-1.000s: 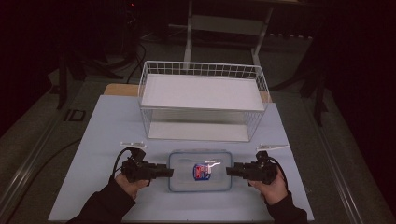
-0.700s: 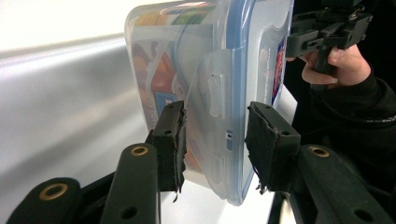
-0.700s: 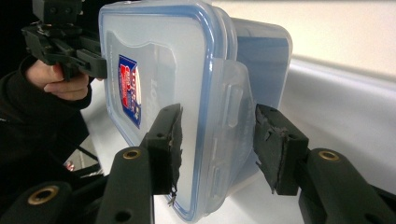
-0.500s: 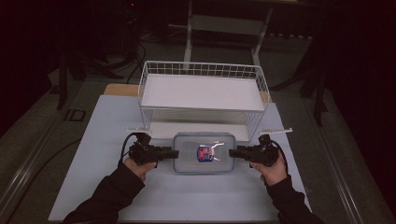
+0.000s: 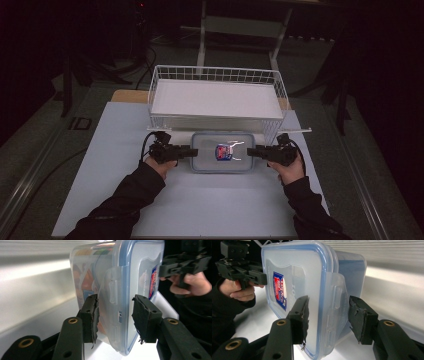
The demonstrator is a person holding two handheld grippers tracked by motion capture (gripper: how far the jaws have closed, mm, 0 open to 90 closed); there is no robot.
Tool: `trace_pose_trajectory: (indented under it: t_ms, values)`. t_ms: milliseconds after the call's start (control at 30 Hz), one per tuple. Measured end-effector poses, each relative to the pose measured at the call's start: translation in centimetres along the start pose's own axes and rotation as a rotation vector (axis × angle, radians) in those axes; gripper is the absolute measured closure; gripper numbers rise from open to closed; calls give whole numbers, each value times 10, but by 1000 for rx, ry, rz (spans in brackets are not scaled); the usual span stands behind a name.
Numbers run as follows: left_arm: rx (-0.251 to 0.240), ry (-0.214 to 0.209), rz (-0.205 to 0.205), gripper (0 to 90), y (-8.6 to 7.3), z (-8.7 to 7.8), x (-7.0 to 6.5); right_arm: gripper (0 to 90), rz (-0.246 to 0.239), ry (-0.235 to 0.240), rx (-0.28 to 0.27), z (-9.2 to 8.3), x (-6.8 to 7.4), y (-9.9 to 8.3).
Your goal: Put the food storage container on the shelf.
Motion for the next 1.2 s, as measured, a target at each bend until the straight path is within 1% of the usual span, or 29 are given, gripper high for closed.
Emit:
trace_pose_trajectory:
  t_ms: [67, 100, 200, 233, 300, 367, 433, 467, 533, 633, 700, 767, 833, 900, 933, 967, 1000, 1033, 1067, 1133, 1200]
  values:
    - [-5, 6, 11, 555, 3, 5, 5, 516, -6, -13, -10, 3, -5, 1]
    - [-10, 13, 3, 554, 3, 7, 6, 515, -9, -18, -17, 4, -8, 2]
    - [-43, 25, 6, 549, 7, 10, 12, 514, -11, -25, -41, 8, -13, 4]
    - [-54, 31, 1, 548, 8, 11, 14, 514, -6, -24, -44, 10, -14, 4]
    - [-73, 48, 4, 543, 10, 11, 19, 513, -8, -27, -53, 15, -16, 3]
    - [-89, 60, 10, 539, 12, 11, 23, 512, -15, -35, -62, 19, -17, 4]
    - [-94, 64, 15, 532, 13, 12, 27, 510, -32, -45, -64, 23, -18, 5]
    - [-102, 65, 8, 533, 14, 12, 28, 507, -35, -49, -70, 25, -18, 6]
    - [-106, 70, 11, 533, 14, 12, 28, 507, -27, -42, -77, 27, -20, 7]
    - [-116, 68, 10, 533, 15, 12, 29, 501, -2, -37, -78, 29, -23, 7]
    - [-121, 75, 13, 530, 15, 13, 30, 480, -2, -51, -75, 31, -24, 5]
    - [-134, 71, -2, 527, 16, 14, 30, 470, -6, -62, -90, 33, -24, 5]
    - [-143, 70, 2, 519, 17, 15, 32, 465, 2, -67, -106, 34, -25, 6]
    - [-149, 77, -6, 512, 18, 16, 33, 456, 16, -72, -122, 34, -26, 6]
    - [-149, 89, -11, 504, 18, 17, 35, 453, 4, -88, -133, 35, -26, 7]
    - [-154, 115, 11, 502, 18, 17, 38, 461, -24, -112, -136, 36, -27, 8]
    - [-161, 130, 17, 528, 19, 17, 40, 451, -50, -129, -136, 37, -27, 8]
    - [-172, 116, -9, 528, 19, 17, 39, 435, -58, -148, -134, 38, -28, 9]
    - [-175, 132, 22, 535, 20, 17, 42, 434, -50, -150, -139, 39, -29, 9]
    - [-174, 145, 27, 524, 21, 18, 42, 436, -51, -156, -151, 40, -30, 11]
    - [-181, 156, 31, 489, 21, 20, 42, 438, -58, -179, -160, 41, -30, 13]
Point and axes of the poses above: each handheld gripper's, and its own axes: z roughly forward along the jaws, y roughly out of its top, x roughly to its left, the point moved 9 cm from there along z, roughly forward along the jaws, and after that the axes turned 11 degrees about -x, right-handed, at the moved point
